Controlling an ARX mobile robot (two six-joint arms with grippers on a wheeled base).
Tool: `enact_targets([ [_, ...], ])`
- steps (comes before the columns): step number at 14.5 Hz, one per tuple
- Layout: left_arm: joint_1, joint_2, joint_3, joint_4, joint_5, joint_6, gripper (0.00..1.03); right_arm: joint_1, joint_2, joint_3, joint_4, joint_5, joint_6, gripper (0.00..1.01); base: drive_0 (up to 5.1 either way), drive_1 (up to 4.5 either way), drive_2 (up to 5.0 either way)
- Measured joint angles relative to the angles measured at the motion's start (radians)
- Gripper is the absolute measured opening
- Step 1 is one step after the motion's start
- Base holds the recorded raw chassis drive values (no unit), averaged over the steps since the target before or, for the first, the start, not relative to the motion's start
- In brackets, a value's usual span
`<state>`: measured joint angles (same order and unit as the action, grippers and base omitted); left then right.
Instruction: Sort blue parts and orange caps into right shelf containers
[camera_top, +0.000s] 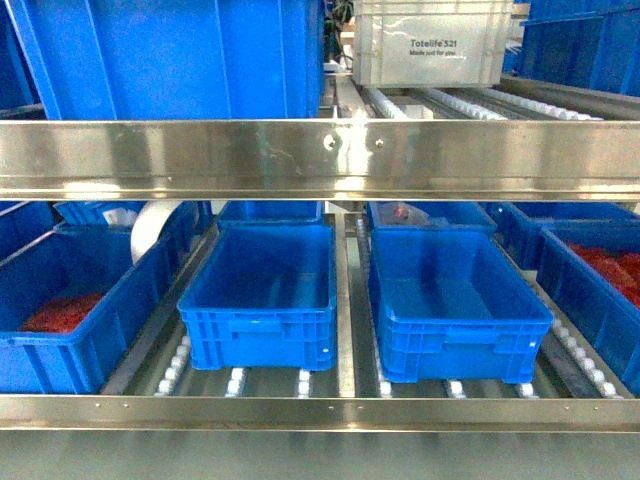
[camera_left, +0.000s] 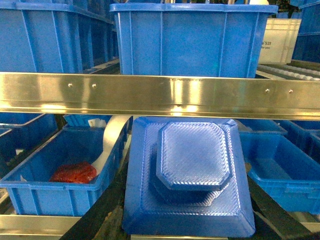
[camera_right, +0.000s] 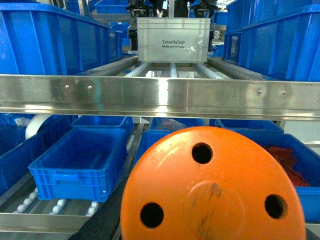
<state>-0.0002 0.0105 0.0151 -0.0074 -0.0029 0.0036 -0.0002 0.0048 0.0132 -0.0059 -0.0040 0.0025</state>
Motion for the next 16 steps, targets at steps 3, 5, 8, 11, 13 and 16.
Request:
enact_targets([
  [3, 0.000, 0.000, 0.000, 0.000, 0.001, 0.000, 0.43, 0.000, 0.000, 0.000, 0.000, 0.001, 0.000, 0.45, -1.6, 0.86, 0.9],
  [5, 0.000, 0.000, 0.000, 0.000, 0.001, 0.000, 0.43, 0.000, 0.000, 0.000, 0.000, 0.001, 0.000, 0.45, 0.0, 0.00, 0.0],
  [8, 0.000, 0.000, 0.000, 0.000, 0.001, 0.000, 0.43, 0.000, 0.000, 0.000, 0.000, 0.001, 0.000, 0.45, 0.0, 0.00, 0.0],
  [11, 0.000, 0.000, 0.000, 0.000, 0.001, 0.000, 0.43, 0.000, 0.000, 0.000, -0.001, 0.001, 0.000, 0.45, 0.0, 0.00, 0.0],
  [13, 0.000, 0.000, 0.000, 0.000, 0.001, 0.000, 0.43, 0.000, 0.000, 0.000, 0.000, 0.001, 0.000, 0.45, 0.0, 0.00, 0.0],
  [16, 0.000, 0.000, 0.000, 0.000, 0.001, 0.000, 0.43, 0.000, 0.000, 0.000, 0.000, 0.001, 0.000, 0.45, 0.0, 0.00, 0.0],
])
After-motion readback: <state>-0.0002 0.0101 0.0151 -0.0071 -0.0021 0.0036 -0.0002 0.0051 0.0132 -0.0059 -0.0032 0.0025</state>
